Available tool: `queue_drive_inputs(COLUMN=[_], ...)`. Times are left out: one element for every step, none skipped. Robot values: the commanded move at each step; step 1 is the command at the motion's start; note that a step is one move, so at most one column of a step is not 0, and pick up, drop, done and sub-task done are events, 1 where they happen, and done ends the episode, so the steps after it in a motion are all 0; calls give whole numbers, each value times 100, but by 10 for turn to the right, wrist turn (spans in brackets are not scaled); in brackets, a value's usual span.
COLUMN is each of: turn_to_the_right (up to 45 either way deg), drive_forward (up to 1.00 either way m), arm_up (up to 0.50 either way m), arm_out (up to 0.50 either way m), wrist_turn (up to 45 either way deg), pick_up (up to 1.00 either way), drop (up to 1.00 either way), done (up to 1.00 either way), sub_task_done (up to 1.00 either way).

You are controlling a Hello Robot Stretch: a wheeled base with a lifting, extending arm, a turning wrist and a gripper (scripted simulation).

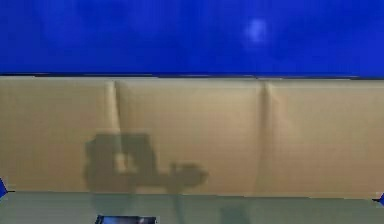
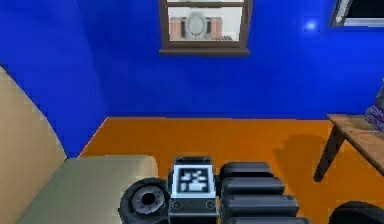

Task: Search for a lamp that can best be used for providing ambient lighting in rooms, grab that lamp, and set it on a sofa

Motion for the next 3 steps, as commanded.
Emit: queue_drive_inputs(turn_to_the_right=[-330, 450, 270], drive_forward=[0, 0, 0], arm_up=[0, 0, 0], arm_out=[0, 0, 0], wrist_turn=[0, 0, 0], pick_up=[0, 0, 0], drop=[0, 0, 0], done=[0, 0, 0], sub_task_done=[0, 0, 0])
